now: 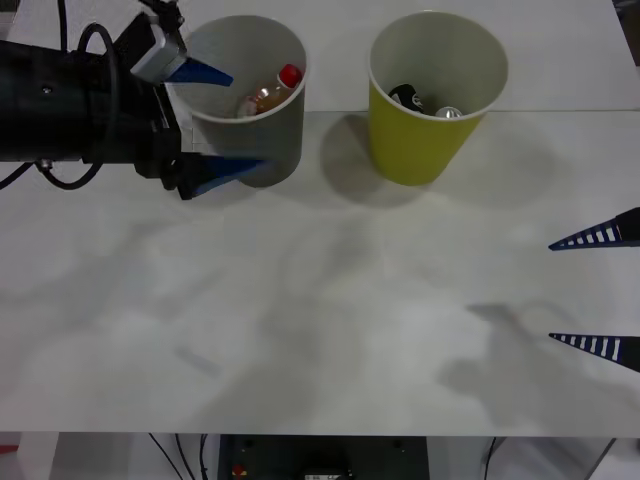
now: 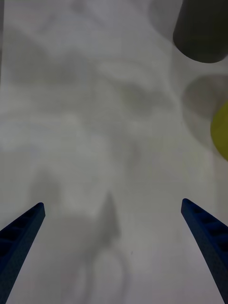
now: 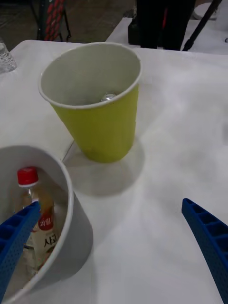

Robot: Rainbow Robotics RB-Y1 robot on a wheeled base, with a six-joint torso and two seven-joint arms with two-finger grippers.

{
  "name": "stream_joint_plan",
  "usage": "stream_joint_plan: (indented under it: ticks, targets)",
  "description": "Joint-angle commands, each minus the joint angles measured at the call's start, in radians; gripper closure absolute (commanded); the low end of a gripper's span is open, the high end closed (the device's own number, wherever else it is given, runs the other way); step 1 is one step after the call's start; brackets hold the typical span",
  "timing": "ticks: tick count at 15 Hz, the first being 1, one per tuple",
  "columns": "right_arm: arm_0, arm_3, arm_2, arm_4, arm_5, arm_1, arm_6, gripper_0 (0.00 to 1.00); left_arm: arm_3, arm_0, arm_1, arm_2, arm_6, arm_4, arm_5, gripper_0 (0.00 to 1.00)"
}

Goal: Put the can into the green bin and the plastic bottle into the gray bin

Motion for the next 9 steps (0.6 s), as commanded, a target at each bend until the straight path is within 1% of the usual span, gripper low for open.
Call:
stream_joint_plan:
  ticks: [1, 6, 9]
  targets:
    - [0.0, 0.0, 0.0, 0.0, 0.0, 0.0, 0.0, 0.0, -0.01, 0.102, 0.019, 0.031, -0.137, 0.048, 0.0, 0.0]
    - [0.0, 0.0, 0.0, 0.0, 0.0, 0.0, 0.0, 0.0, -0.01, 0.247, 0.038, 0.07, -0.358, 0.084, 0.0, 0.0]
    - [0.0, 0.0, 0.0, 0.0, 0.0, 0.0, 0.0, 0.0, -0.021, 0.325, 0.073, 0.071, -0.48, 0.097, 0.0, 0.0]
